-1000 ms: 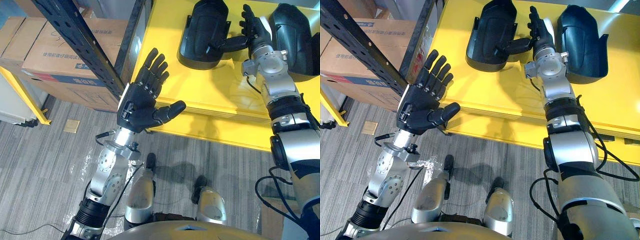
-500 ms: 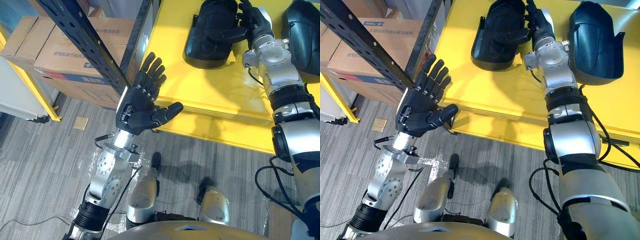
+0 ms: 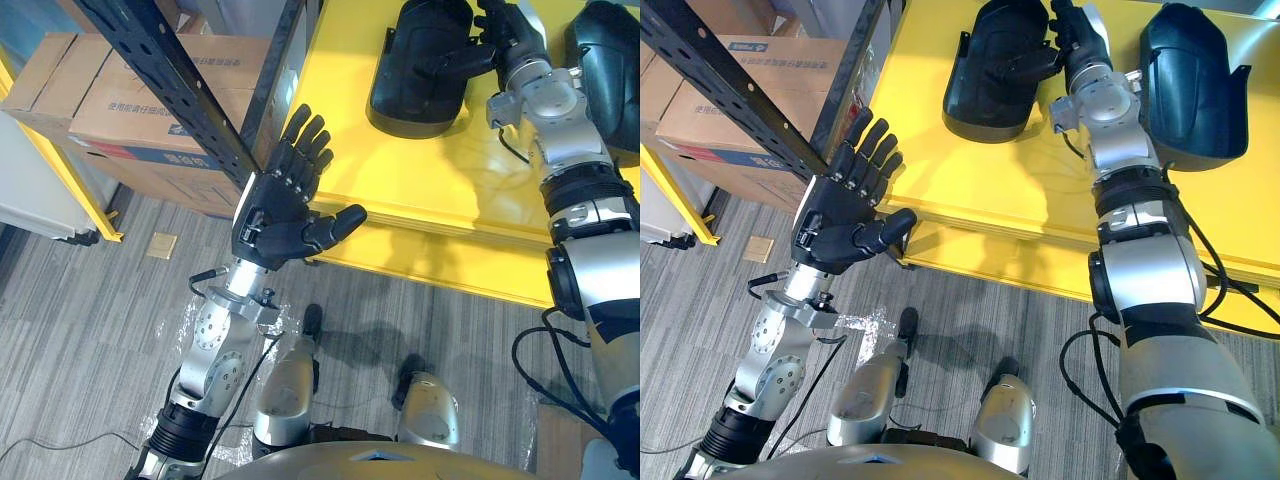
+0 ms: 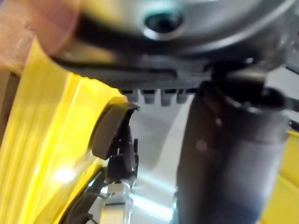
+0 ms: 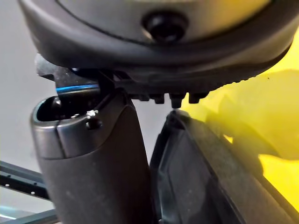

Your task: Walk over and take three plastic housings, then place them on the shelf

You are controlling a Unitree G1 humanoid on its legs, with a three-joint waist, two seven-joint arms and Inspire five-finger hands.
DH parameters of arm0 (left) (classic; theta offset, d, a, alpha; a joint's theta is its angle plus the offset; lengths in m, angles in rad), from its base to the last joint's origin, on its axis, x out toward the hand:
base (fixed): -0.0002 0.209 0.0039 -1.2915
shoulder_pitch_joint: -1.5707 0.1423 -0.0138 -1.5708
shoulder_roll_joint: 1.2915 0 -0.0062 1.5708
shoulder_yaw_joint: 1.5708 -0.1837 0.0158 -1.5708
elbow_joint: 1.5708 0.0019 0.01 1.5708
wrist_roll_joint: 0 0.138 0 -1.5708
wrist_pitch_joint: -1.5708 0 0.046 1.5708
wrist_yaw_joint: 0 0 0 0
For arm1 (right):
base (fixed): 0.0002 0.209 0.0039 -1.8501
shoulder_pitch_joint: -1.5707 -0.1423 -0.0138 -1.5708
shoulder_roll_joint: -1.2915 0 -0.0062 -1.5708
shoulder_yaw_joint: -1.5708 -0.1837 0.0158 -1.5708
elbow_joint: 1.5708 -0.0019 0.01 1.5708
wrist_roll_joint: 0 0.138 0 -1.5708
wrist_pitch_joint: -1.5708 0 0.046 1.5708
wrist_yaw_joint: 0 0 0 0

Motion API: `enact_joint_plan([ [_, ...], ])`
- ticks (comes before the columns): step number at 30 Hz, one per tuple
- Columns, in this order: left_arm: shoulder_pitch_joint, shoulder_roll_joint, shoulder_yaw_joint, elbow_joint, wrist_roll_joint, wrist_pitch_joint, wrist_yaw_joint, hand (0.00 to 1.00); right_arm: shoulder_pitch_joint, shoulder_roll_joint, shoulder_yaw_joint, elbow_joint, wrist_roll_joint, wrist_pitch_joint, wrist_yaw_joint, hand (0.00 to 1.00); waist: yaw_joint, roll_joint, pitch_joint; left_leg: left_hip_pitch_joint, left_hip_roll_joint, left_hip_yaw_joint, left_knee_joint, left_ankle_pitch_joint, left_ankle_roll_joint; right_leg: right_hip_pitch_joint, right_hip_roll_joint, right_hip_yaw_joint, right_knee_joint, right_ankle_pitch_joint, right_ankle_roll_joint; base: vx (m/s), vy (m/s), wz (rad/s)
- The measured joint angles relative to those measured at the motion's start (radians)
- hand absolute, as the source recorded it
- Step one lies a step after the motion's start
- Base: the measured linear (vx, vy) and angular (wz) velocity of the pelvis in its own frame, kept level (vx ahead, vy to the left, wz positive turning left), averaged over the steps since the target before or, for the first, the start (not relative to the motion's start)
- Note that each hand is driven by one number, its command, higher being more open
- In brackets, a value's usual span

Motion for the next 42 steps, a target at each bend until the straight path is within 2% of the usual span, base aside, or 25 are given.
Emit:
enact_joint_plan([
  [7, 0.002, 0.001, 0.000, 0.000, -0.001, -0.001, -0.011, 1.00, -0.002, -0.006, 0.036, 0.006, -0.041, -0.022, 0.006, 1.00, -0.003, 0.001, 0.000, 0.015, 0.007, 0.002, -0.001, -0.001, -0.001, 0.016, 0.005, 0.001, -0.006, 0.000, 0.000, 0.00, -0.010, -0.01],
  [13, 0.042, 0.002, -0.001, -0.001, -0.006, -0.015, -0.025, 1.00, 0.001, -0.050, 0.028, -0.035, -0.084, -0.112, -0.077, 1.00, -0.015, 0.003, -0.002, 0.018, 0.011, 0.005, -0.006, -0.002, -0.002, 0.023, 0.009, 0.003, -0.025, 0.007, 0.007, 0.00, -0.003, -0.01],
  [16, 0.069, 0.002, 0.006, -0.007, -0.008, -0.020, -0.034, 1.00, 0.094, -0.090, -0.057, -0.250, -0.082, -0.145, -0.116, 1.00, -0.022, 0.004, -0.007, 0.038, 0.008, 0.017, -0.016, -0.002, -0.001, 0.052, 0.015, 0.006, -0.069, 0.026, 0.012, 0.04, -0.001, -0.09],
  [19, 0.082, 0.001, 0.030, -0.009, -0.008, -0.021, -0.061, 1.00, 0.279, -0.093, -0.154, -0.519, -0.082, -0.187, -0.134, 1.00, -0.032, -0.001, -0.060, 0.054, 0.009, 0.042, -0.048, -0.002, 0.000, 0.062, 0.022, 0.014, -0.121, 0.047, 0.020, 0.06, 0.001, -0.17],
  [22, 0.093, 0.001, 0.049, -0.043, -0.009, -0.021, -0.077, 1.00, 0.470, -0.086, -0.214, -0.669, -0.083, -0.194, -0.135, 1.00, -0.038, -0.017, -0.118, 0.074, 0.010, 0.068, -0.065, -0.008, 0.004, 0.077, 0.022, 0.030, -0.158, 0.060, 0.027, 0.09, -0.006, -0.21],
  [25, 0.117, 0.002, 0.090, -0.103, -0.011, -0.025, -0.120, 1.00, 0.698, 0.001, -0.313, -0.808, -0.082, -0.192, -0.135, 1.00, -0.063, -0.051, -0.152, 0.113, 0.010, 0.114, -0.066, -0.024, 0.006, 0.119, 0.024, 0.051, -0.206, 0.079, 0.035, 0.07, 0.006, -0.26],
  [29, 0.123, 0.000, 0.116, -0.121, -0.016, -0.025, -0.155, 1.00, 0.892, 0.112, -0.404, -0.951, -0.082, -0.194, -0.136, 1.00, -0.089, -0.062, -0.202, 0.125, 0.015, 0.158, -0.071, -0.040, 0.007, 0.126, 0.034, 0.087, -0.257, 0.108, 0.037, 0.00, 0.015, -0.35],
  [31, 0.132, -0.003, 0.122, -0.124, -0.016, -0.018, -0.192, 1.00, 0.998, 0.183, -0.452, -1.032, -0.083, -0.222, -0.147, 1.00, -0.095, -0.067, -0.215, 0.141, 0.024, 0.183, -0.071, -0.051, 0.006, 0.139, 0.044, 0.107, -0.285, 0.125, 0.035, -0.02, 0.006, -0.36],
  [32, 0.156, -0.012, 0.129, -0.128, -0.017, -0.007, -0.226, 1.00, 1.057, 0.227, -0.466, -1.070, -0.083, -0.243, -0.161, 1.00, -0.109, -0.071, -0.231, 0.140, 0.026, 0.189, -0.071, -0.052, 0.006, 0.138, 0.048, 0.112, -0.293, 0.129, 0.034, -0.03, -0.007, -0.19],
  [35, 0.206, -0.032, 0.143, -0.150, -0.017, 0.056, -0.309, 1.00, 1.186, 0.325, -0.502, -1.155, -0.119, -0.291, -0.188, 1.00, -0.120, -0.077, -0.253, 0.141, 0.031, 0.203, -0.071, -0.059, -0.002, 0.136, 0.058, 0.121, -0.308, 0.135, 0.031, -0.02, -0.004, -0.15],
  [36, 0.230, -0.045, 0.157, -0.153, -0.022, 0.087, -0.368, 1.00, 1.234, 0.364, -0.505, -1.164, -0.126, -0.321, -0.200, 1.00, -0.131, -0.079, -0.265, 0.141, 0.034, 0.207, -0.071, -0.059, -0.003, 0.135, 0.061, 0.124, -0.313, 0.137, 0.029, -0.03, -0.015, -0.10],
  [39, 0.259, -0.048, 0.172, -0.156, -0.046, 0.133, -0.460, 1.00, 1.294, 0.418, -0.511, -1.164, -0.153, -0.344, -0.231, 1.00, -0.136, -0.081, -0.275, 0.143, 0.039, 0.219, -0.071, -0.059, -0.003, 0.132, 0.067, 0.136, -0.322, 0.144, 0.027, -0.03, -0.007, -0.14],
  [40, 0.278, -0.049, 0.196, -0.157, -0.049, 0.167, -0.527, 1.00, 1.332, 0.446, -0.511, -1.164, -0.183, -0.353, -0.269, 1.00, -0.138, -0.080, -0.276, 0.144, 0.042, 0.223, -0.071, -0.059, -0.004, 0.132, 0.070, 0.141, -0.326, 0.145, 0.025, -0.03, -0.007, -0.09],
  [42, 0.306, -0.048, 0.222, -0.157, -0.053, 0.214, -0.591, 1.00, 1.376, 0.463, -0.512, -1.156, -0.227, -0.353, -0.323, 1.00, -0.138, -0.078, -0.283, 0.141, 0.044, 0.225, -0.071, -0.059, -0.004, 0.132, 0.074, 0.141, -0.340, 0.152, 0.025, -0.02, -0.004, -0.04],
])
